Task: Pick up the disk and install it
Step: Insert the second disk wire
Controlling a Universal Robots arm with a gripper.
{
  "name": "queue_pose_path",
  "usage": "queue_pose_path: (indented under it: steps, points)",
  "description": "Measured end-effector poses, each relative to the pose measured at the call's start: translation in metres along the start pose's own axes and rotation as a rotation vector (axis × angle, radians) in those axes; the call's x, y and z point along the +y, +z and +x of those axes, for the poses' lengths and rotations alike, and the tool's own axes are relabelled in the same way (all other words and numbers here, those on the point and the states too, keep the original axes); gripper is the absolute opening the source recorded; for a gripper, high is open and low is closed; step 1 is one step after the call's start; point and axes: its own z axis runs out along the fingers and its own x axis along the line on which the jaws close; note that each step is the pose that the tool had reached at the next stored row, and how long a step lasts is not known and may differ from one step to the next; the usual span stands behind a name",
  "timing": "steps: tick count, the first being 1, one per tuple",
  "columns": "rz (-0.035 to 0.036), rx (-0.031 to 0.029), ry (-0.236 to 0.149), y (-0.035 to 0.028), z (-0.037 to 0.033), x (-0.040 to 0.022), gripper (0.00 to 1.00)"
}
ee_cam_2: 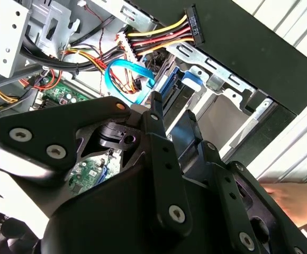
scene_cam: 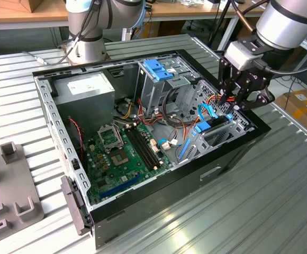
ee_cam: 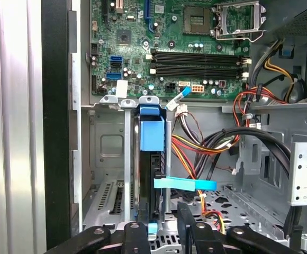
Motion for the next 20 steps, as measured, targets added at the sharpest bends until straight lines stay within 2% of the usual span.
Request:
queue_pose_path:
  steps: [8,20]
  points:
    - [-0.0004,-0.0003,-0.006,-0.0019,-0.0005,-0.0008,0.35]
    - [-0.0092,-0.0096,-0.143,-0.0017,-0.0004,-0.0036,0.35]
